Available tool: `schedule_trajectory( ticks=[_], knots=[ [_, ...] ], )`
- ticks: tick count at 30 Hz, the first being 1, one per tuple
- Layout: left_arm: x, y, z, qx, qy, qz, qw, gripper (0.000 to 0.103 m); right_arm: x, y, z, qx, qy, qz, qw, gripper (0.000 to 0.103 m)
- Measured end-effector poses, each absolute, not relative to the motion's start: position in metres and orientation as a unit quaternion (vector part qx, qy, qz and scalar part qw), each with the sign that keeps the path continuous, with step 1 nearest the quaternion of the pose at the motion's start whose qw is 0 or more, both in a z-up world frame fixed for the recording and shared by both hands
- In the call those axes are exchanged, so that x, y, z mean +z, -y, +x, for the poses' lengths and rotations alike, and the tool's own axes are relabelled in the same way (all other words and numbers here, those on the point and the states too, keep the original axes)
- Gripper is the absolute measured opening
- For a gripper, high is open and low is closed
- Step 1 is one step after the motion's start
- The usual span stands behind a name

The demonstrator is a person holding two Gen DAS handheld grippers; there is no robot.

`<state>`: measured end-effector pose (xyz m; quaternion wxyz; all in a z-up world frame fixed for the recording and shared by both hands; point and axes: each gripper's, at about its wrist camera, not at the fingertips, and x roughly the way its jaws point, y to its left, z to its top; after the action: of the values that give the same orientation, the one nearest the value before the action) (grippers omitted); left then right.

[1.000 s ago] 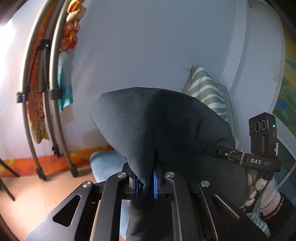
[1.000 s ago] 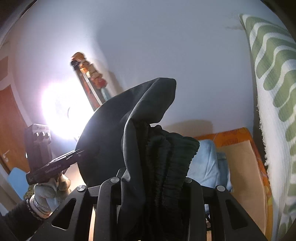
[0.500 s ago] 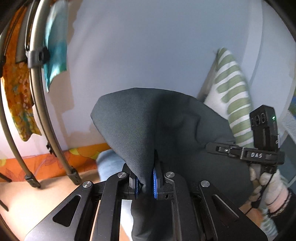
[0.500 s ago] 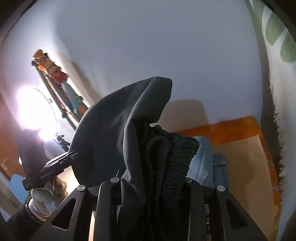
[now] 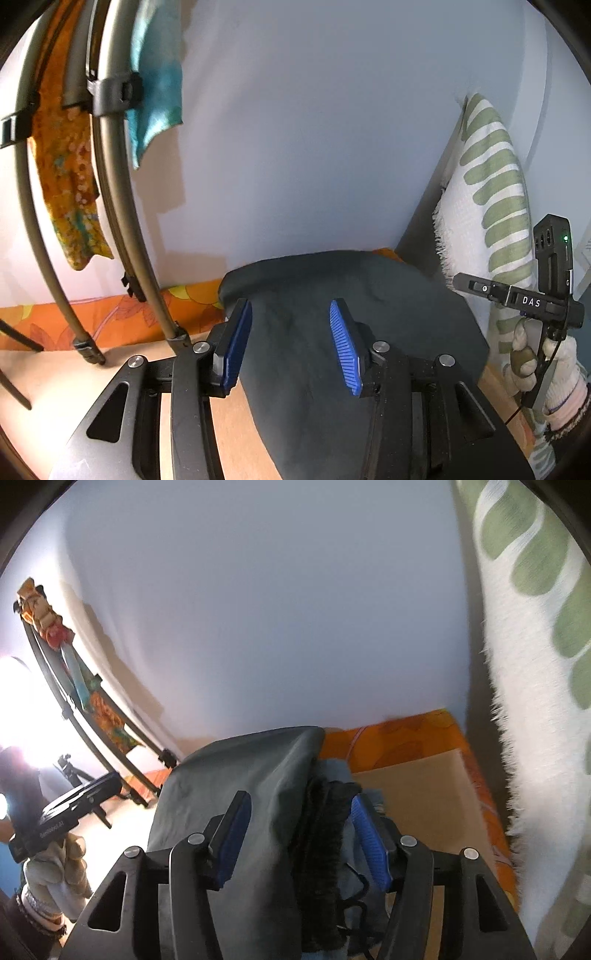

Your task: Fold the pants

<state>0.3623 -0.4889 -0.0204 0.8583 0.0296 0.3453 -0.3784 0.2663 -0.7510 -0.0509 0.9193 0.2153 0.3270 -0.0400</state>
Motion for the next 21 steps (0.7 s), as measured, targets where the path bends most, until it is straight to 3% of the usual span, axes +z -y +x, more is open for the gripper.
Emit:
schedule_trajectory(
  ticks=[11,18,20,21],
  knots=[
    [0.004,0.466,0.312,-0.404,-0.337,0.031,0.850,0.043,-0.019,0.712,0.219,-0.056,-0.313,0.173,0.932,0.060],
    [0.022,0.447,0.272,-0.412,-0.325,0.041,0.850,0.048,-0.001,0.678,0.178,-0.075,-0.302,0.150,0.938,0.060],
    [0.028,0.440,0.261,-0.414,-0.322,0.040,0.851,0.050,0.006,0.668,0.169,-0.077,-0.297,0.145,0.941,0.075],
    [0.030,0.438,0.256,-0.415,-0.320,0.039,0.851,0.051,0.010,0.661,0.160,-0.083,-0.289,0.140,0.943,0.077]
  ],
)
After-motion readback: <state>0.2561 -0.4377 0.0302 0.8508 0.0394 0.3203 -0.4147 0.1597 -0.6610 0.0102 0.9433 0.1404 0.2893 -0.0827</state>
